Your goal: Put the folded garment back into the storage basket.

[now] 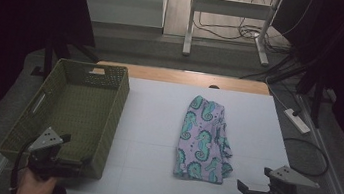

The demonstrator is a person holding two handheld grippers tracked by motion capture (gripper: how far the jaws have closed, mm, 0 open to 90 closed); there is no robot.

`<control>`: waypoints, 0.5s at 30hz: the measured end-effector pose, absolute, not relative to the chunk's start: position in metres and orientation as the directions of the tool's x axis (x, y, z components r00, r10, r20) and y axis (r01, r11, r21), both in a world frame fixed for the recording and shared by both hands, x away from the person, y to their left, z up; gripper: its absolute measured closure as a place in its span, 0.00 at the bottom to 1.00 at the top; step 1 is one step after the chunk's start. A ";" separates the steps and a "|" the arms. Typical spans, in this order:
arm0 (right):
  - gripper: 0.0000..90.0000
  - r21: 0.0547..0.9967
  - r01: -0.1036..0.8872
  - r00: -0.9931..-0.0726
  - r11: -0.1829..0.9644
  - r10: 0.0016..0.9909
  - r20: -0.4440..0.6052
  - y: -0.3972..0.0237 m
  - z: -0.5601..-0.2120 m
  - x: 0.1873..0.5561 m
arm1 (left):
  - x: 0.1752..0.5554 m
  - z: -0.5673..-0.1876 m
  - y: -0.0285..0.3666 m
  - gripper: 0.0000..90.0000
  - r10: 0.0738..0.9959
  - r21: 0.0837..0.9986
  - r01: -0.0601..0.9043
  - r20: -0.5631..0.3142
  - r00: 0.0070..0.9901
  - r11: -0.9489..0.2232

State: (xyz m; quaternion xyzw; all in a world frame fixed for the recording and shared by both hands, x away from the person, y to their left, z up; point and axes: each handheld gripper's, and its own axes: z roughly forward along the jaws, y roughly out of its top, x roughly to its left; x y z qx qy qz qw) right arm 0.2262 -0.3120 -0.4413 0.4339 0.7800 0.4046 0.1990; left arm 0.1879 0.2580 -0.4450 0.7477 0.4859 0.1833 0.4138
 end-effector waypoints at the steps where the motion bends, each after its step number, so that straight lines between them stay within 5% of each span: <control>1: 0.00 0.805 0.512 -0.549 0.300 0.835 0.038 -0.311 -0.441 0.227 | 0.189 -0.444 0.258 0.00 0.877 0.797 0.575 -0.129 0.463 -0.187; 15: 0.00 0.798 0.513 -0.613 0.316 0.786 0.083 -0.305 -0.443 0.234 | 0.212 -0.434 0.250 0.00 0.832 0.797 0.561 -0.145 0.536 -0.222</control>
